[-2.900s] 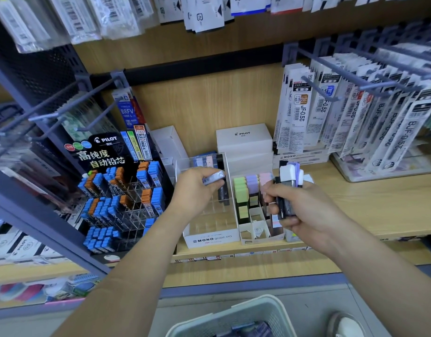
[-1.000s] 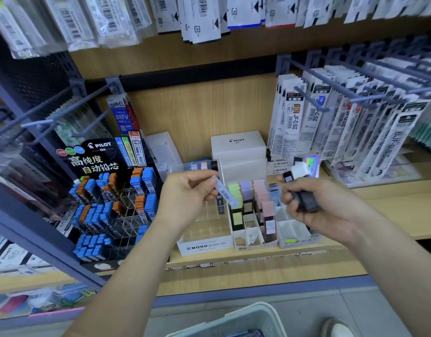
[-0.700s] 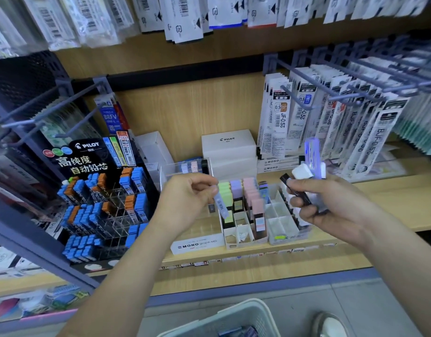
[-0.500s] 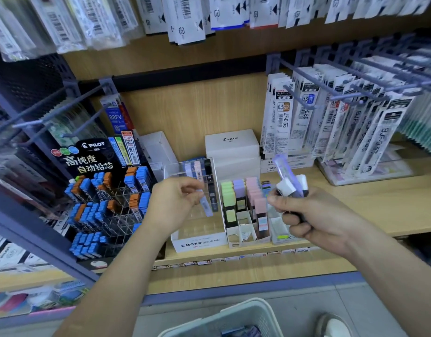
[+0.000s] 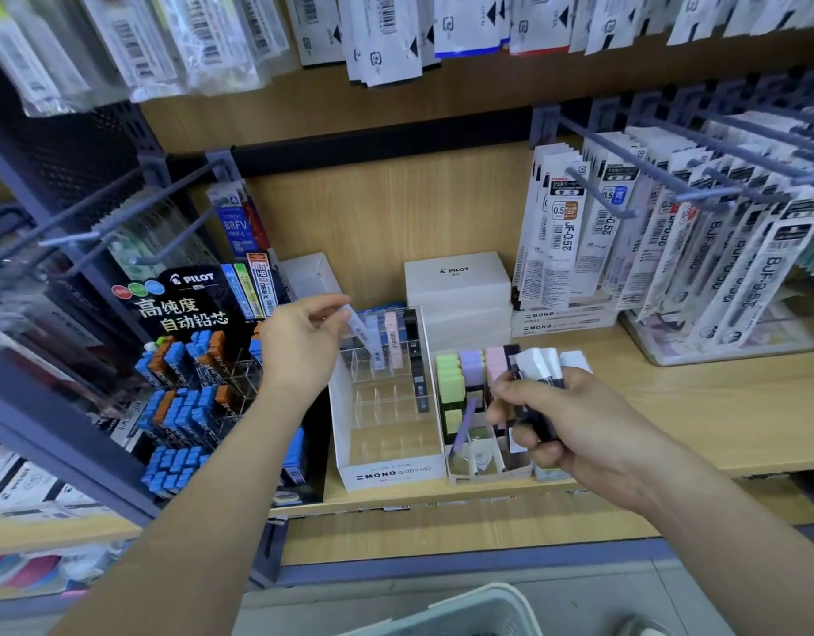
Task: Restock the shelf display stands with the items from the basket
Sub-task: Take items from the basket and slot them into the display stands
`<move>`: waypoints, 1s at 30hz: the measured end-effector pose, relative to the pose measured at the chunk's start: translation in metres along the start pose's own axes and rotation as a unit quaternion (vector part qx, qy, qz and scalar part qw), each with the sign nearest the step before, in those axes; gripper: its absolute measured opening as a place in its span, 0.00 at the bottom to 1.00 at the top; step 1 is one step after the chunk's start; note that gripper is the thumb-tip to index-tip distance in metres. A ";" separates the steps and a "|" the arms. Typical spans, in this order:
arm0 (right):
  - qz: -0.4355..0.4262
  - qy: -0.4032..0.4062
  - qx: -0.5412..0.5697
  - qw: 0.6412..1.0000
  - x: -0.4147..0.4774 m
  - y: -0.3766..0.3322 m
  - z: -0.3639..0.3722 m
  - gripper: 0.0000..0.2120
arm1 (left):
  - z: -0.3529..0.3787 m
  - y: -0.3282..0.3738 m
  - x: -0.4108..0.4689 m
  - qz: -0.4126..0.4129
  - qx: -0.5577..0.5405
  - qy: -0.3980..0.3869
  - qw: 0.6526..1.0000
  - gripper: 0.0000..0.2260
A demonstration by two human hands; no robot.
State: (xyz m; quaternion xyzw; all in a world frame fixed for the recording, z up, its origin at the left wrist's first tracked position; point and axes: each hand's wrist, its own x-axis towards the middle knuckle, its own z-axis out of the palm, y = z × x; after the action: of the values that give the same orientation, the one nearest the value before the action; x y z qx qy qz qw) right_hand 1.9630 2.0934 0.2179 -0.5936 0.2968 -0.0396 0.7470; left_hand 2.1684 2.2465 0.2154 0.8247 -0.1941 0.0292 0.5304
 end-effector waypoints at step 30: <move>-0.009 0.064 0.051 0.997 0.006 -0.004 -0.004 0.12 | 0.019 -0.031 0.013 0.198 0.199 -0.039 0.959 0.09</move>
State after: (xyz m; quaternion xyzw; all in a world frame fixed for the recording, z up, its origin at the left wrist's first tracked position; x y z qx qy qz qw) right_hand 1.9667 2.0861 0.2191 -0.5539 0.3358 -0.0994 0.7554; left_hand 2.1882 2.2372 0.1837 0.8593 -0.3642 0.1396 0.3310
